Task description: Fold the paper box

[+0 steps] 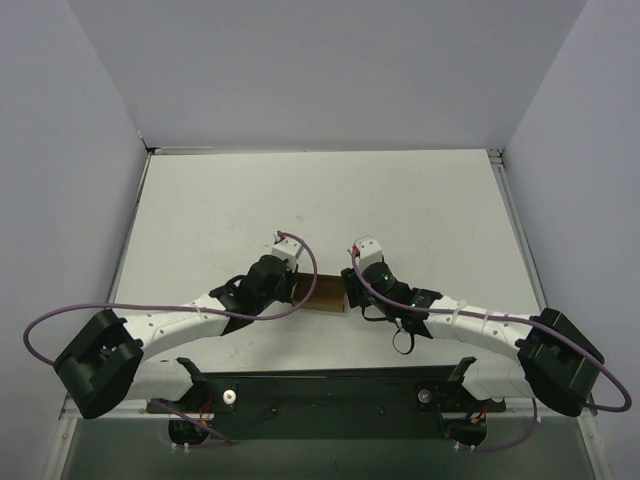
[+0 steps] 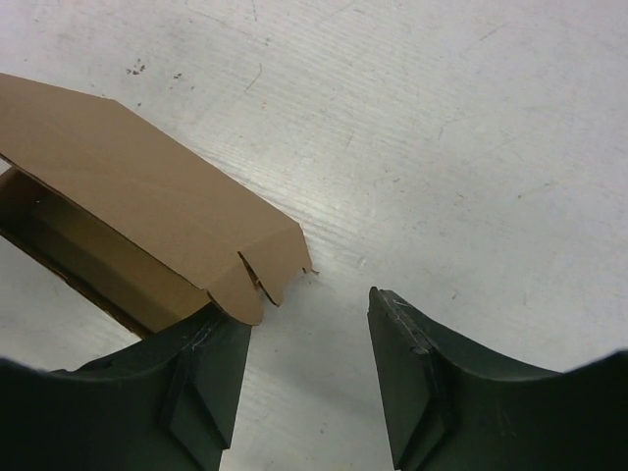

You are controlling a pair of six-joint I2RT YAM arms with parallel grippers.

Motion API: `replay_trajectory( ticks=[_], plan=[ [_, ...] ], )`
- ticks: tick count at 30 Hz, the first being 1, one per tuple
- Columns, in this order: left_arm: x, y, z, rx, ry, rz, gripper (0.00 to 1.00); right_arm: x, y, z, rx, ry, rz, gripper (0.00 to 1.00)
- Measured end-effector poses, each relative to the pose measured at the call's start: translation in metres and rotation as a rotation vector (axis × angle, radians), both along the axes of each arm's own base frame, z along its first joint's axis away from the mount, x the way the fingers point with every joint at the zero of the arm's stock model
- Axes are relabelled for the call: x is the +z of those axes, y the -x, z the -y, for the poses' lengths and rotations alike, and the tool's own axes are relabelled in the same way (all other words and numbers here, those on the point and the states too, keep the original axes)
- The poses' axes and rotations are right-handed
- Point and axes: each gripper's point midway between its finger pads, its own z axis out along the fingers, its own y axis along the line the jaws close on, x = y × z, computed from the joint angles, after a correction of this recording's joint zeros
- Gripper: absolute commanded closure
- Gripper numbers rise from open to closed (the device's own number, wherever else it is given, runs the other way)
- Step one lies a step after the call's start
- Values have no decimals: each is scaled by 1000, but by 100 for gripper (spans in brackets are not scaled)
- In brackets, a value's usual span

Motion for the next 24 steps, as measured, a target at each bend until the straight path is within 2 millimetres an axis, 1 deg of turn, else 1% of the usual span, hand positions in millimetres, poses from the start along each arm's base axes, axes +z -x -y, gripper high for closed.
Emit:
replay_trajectory(
  ticks=[4,7,11,16,17,19,24],
  plan=[
    [0,2,-1,0,-2,-13,100,-1,0,-4,16,-20,19,53],
    [1,3,-2,-1,-1,-19,100,0,-2,-6,23,-31,36,57],
    [1,4,-3,-2,-1,-22,100,3,-4,-11,41,-43,54,65],
    [2,4,-3,-1,3,-24,100,-5,-4,-15,64,-30,43,71],
    [2,4,-3,0,5,-24,100,-6,-3,-15,67,-27,39,75],
    [2,5,-3,3,10,-26,100,-9,-3,-15,73,-20,33,78],
    [0,8,-2,-6,42,-15,100,-9,-3,-17,75,-25,36,86]
  ],
)
